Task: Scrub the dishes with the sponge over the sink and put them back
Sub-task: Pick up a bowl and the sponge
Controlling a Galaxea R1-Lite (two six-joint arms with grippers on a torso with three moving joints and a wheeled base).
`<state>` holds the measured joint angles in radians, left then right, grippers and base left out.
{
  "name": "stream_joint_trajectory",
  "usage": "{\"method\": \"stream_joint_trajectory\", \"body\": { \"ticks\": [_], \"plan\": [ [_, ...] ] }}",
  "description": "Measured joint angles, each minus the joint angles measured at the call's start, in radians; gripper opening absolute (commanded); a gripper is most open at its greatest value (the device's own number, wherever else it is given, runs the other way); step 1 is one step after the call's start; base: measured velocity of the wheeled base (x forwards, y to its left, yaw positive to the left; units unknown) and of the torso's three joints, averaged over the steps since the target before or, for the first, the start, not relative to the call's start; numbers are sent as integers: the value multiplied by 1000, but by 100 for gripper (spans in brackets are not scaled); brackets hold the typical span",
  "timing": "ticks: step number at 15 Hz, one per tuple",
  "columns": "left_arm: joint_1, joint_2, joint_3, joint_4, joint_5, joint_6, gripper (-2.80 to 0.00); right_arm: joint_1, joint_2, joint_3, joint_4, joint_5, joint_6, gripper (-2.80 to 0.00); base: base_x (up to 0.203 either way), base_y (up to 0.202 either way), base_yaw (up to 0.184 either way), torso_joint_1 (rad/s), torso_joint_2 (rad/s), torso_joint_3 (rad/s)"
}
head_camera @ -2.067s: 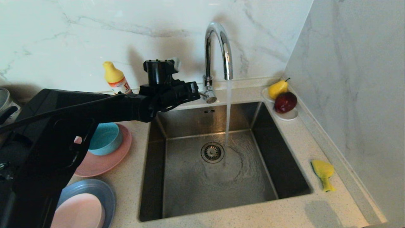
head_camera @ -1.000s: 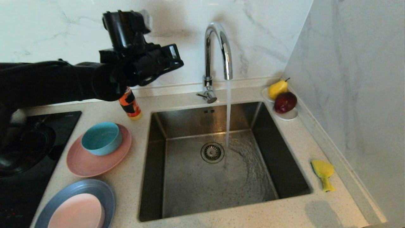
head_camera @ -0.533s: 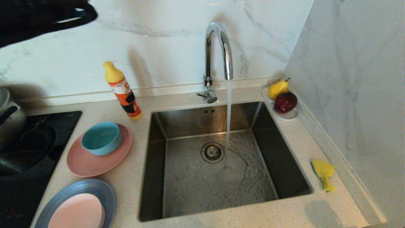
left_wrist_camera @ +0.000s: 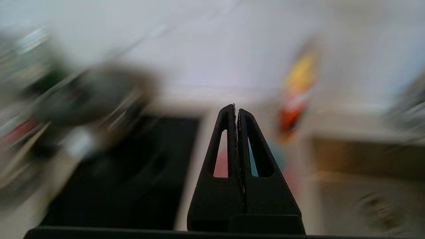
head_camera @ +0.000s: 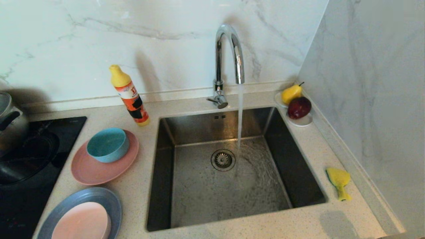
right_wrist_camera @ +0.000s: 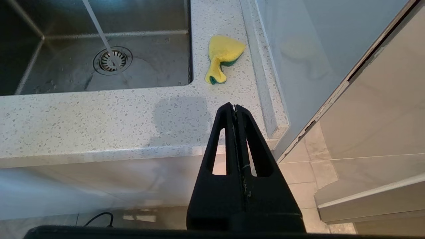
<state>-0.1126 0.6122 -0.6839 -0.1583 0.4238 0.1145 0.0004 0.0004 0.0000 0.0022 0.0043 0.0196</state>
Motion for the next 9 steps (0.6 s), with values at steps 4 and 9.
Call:
{"method": "stream_joint_trajectory", "body": {
  "ticks": [4,9],
  "plan": [
    [92,-345,379,30,-105,29,-280,0,0,0,0,0,0,-280,0,0,0,0,0,0],
    [116,-575,658,151,-385,42,-280,0,0,0,1,0,0,-280,0,0,0,0,0,0]
  ]
}}
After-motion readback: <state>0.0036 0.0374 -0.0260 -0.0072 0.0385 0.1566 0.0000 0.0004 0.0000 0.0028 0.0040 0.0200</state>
